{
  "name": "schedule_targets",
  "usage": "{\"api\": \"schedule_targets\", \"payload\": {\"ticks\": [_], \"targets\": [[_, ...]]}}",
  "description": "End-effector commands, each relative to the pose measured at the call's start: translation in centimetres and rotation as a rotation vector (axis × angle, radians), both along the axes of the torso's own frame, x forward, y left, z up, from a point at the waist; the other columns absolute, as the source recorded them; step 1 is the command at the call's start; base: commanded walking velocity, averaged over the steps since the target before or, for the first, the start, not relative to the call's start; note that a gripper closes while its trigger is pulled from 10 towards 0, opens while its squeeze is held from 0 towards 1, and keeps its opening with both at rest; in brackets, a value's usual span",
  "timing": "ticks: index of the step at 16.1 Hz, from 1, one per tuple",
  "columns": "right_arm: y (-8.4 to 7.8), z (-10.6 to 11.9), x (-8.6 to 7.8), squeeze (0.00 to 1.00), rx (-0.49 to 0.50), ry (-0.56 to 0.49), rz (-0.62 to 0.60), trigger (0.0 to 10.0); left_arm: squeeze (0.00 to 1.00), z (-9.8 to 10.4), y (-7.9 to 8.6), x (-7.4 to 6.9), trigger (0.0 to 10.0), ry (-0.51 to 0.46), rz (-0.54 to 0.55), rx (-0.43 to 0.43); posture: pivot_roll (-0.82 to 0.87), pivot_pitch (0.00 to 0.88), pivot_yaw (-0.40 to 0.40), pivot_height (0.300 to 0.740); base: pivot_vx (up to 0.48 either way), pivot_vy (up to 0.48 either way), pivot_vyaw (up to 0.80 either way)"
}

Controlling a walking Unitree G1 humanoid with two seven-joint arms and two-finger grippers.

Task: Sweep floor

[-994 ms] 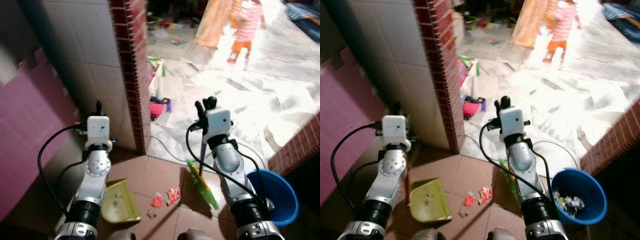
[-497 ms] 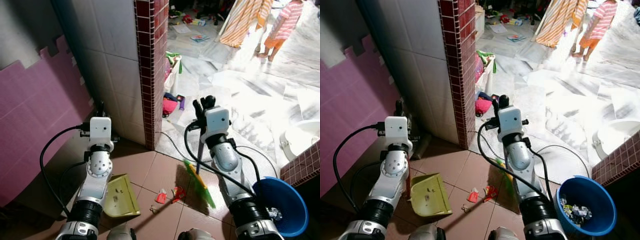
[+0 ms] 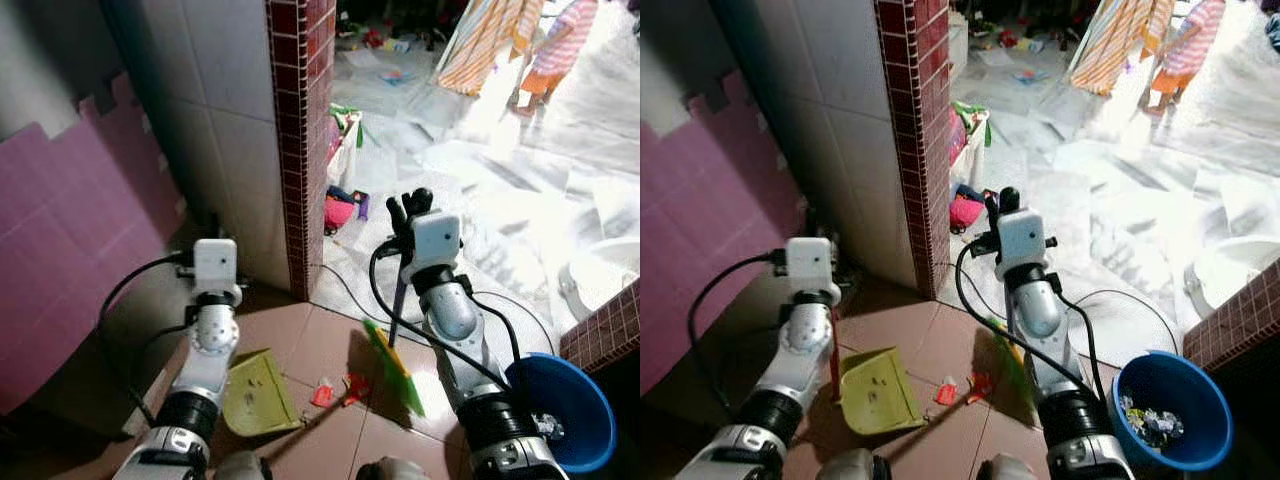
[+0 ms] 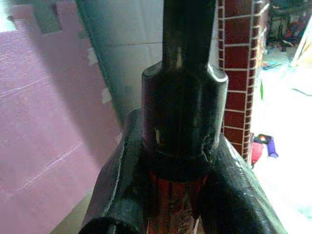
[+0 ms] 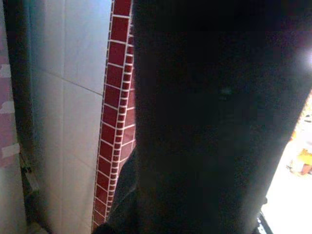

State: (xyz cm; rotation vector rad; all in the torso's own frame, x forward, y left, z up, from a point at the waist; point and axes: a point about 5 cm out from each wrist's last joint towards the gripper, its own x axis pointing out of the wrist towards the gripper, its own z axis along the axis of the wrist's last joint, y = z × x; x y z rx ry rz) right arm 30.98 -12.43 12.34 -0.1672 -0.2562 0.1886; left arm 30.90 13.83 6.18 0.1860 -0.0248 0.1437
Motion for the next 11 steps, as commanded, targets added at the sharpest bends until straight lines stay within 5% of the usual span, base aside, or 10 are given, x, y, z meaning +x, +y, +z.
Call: {"api": "schedule_targets", "payload": {"ticks": [1, 11], "targets": [[0.1, 1.2, 0.5, 0.00, 0.006, -0.040, 0.003, 10.0, 0.00, -0.2, -0.6, 0.2, 10.0, 0.003, -0.032, 0.032, -0.09, 0.000, 0.025, 0.740, 0.000, 0.000, 0.00], [0.8, 0.2, 1.0, 0.00, 0.066, 0.070, 0.004, 10.0, 0.00, -2.4, -5.3, 0.0, 10.0, 0.158, -0.207, -0.136, -0.12, 0.000, 0.036, 0.740, 0.000, 0.000, 0.00]]}}
